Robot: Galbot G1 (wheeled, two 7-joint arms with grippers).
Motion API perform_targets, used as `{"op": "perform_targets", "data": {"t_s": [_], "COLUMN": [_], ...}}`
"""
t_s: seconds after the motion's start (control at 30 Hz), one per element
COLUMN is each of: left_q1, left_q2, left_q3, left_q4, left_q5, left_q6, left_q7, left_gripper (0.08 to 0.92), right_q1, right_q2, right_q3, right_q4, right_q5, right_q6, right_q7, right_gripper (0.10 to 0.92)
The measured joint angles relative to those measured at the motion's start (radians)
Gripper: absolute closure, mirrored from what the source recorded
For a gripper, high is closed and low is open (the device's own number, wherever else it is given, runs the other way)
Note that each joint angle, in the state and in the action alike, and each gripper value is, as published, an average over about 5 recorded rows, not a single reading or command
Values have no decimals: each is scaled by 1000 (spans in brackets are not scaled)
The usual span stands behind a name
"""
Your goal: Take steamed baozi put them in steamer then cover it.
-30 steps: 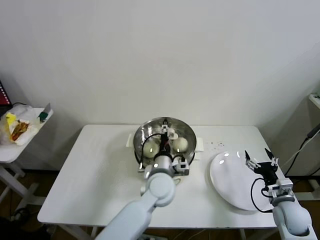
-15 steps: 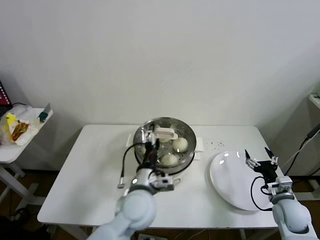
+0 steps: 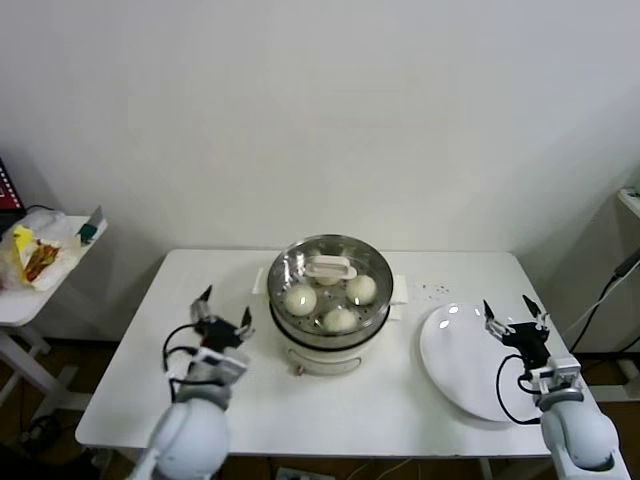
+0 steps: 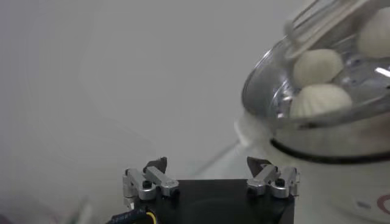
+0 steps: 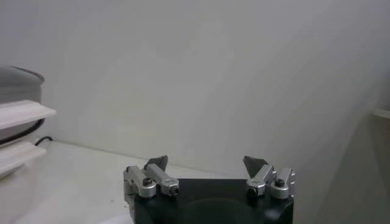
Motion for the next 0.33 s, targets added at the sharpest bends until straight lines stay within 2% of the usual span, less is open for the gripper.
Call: {"op": "perform_targets", "data": {"t_s": [0.27,0.33], "left_q1": [90,96], "left_q2": [-42,-45], "left_q3": [-180,-193], "left_q4": [72,82], "left_q5": [-280,-298], "left_q6": [-328,-370], "left_q7": [-39,-42], "left_gripper": [177,177], "right_q1": [-16,-18], "right_q2": [25,27], "right_q3": [5,5], "right_q4": [9,9], "right_q5": [8,9], "right_q6": [18,21], "right_q7": [-13,-15], "right_gripper": [203,203]}}
